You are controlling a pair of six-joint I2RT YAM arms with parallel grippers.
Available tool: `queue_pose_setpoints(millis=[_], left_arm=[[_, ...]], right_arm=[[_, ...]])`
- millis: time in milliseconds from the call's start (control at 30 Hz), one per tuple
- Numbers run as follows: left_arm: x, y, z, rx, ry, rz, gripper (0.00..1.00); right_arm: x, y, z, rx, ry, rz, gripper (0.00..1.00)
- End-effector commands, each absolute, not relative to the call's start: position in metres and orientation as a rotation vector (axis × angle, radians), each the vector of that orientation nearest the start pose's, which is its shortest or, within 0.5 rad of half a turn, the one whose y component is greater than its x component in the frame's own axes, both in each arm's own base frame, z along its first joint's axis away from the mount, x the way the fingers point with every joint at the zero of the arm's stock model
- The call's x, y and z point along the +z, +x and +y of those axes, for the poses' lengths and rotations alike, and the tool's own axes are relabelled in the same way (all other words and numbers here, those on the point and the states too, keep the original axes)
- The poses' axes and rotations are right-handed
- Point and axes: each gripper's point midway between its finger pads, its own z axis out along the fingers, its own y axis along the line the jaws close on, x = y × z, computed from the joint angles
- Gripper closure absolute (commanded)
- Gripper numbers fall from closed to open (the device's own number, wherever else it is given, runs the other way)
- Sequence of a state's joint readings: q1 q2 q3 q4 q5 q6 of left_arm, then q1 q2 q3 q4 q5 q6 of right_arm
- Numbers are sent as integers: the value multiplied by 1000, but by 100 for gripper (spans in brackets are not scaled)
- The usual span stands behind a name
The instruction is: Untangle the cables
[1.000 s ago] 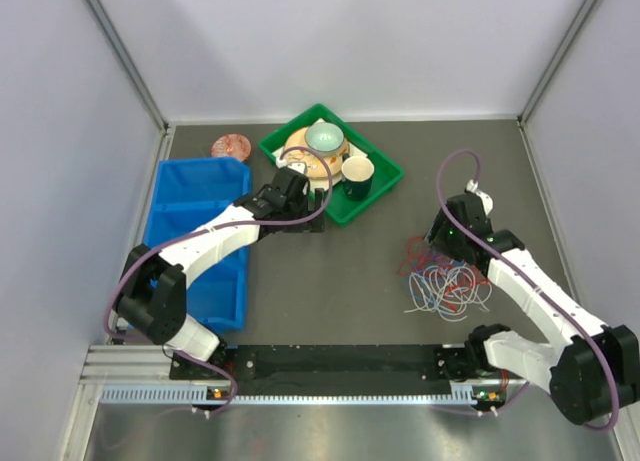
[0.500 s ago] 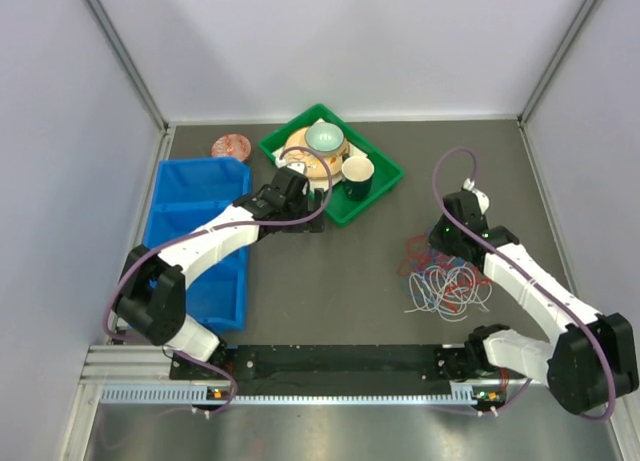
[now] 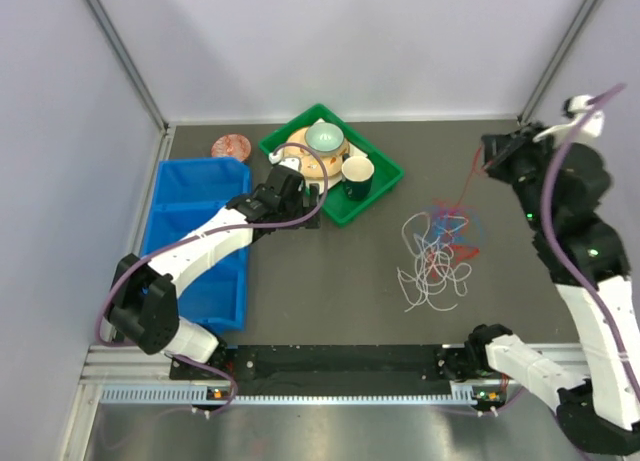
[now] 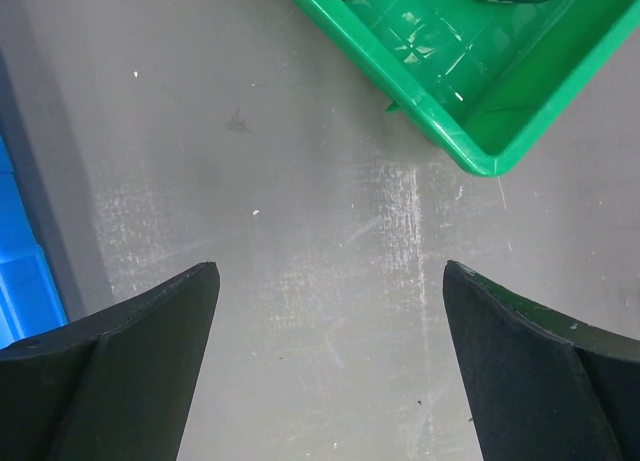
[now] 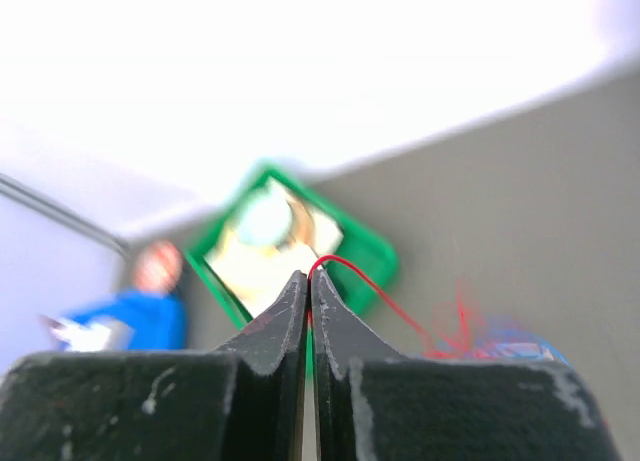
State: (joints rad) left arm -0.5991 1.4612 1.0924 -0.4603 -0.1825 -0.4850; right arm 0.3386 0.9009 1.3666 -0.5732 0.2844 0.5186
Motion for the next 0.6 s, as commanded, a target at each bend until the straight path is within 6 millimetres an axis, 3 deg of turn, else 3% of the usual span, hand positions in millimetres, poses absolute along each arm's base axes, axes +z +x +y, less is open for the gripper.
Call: queue_pose_setpoints(millis=[0, 100, 167, 233, 333, 367, 433, 467, 500, 533, 567], left_arm=[[154, 327, -202, -301, 21, 2344, 1], [156, 328, -197, -277, -1, 2334, 1], [159, 329, -191, -242, -19, 2317, 1], [162, 329, -186, -223, -33, 2301, 1], [166, 331, -185, -222, -35, 2287, 1], [167, 331, -185, -226, -37, 2286, 1], [166, 331, -185, -222, -34, 2287, 1], [165, 330, -184, -218, -35, 2290, 1], [164, 329, -183, -212, -32, 2293, 1], [162, 329, -182, -209, -39, 2297, 1], [161, 329, -183, -211, -39, 2297, 1]], right_arm=[[502, 260, 61, 407, 279, 1480, 100], [540, 245, 66, 473, 222, 1405, 100], [548, 242, 79, 538, 172, 1401, 100], [541, 247, 90, 584, 154, 1432, 100], [492, 264, 115, 666, 143, 1567, 100], [451, 274, 128, 699, 144, 1670, 100], [404, 282, 138, 718, 173, 1776, 100], [349, 285, 142, 708, 237, 1894, 100], [324, 284, 143, 696, 277, 1930, 100], [265, 276, 150, 667, 299, 2043, 100], [250, 268, 154, 683, 298, 2052, 71]])
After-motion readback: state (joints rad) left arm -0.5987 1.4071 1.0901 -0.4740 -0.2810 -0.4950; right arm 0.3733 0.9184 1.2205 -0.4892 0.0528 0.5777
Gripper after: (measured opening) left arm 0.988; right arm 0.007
